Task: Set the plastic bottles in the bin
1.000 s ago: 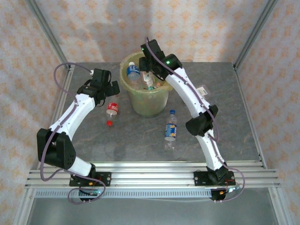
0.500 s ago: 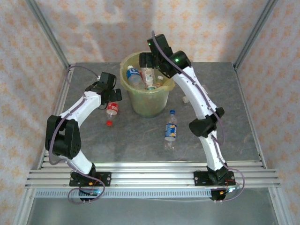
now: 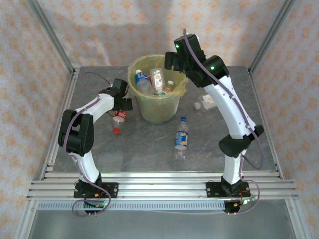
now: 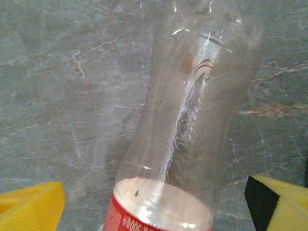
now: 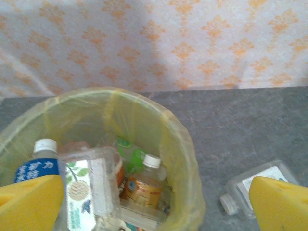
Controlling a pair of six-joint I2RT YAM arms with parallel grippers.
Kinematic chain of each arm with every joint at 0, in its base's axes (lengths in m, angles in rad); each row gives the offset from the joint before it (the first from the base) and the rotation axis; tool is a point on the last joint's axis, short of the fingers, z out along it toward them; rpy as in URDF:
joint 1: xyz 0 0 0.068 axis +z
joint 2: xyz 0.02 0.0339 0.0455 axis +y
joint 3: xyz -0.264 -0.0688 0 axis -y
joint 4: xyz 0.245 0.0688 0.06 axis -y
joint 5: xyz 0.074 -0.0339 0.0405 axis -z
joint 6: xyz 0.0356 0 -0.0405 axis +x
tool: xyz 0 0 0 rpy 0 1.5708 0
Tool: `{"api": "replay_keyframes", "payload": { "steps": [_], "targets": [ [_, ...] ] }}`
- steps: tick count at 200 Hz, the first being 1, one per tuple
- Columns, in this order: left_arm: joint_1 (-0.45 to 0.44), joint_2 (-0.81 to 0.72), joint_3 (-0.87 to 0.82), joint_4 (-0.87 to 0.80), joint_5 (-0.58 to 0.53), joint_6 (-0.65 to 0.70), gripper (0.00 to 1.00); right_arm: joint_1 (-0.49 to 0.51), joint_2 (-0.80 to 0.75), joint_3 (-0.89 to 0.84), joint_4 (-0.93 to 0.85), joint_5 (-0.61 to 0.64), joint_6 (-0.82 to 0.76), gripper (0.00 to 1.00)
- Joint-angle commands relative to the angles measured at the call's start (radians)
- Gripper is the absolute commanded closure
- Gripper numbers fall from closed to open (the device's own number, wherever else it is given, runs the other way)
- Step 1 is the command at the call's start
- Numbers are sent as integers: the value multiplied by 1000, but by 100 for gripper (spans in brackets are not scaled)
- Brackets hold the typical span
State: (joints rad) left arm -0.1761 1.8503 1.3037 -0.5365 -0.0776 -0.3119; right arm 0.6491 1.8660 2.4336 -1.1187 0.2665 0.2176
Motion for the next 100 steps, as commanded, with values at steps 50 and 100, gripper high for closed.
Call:
{"api": "replay_keyframes", "payload": {
  "steps": [50, 100],
  "targets": [
    [56, 53, 16, 31, 19, -25, 13, -2, -229, -315, 132, 77, 54, 1],
    [67, 94, -2, 59, 45, -47, 22, -2, -300, -414, 186, 70, 71, 1]
  ]
}}
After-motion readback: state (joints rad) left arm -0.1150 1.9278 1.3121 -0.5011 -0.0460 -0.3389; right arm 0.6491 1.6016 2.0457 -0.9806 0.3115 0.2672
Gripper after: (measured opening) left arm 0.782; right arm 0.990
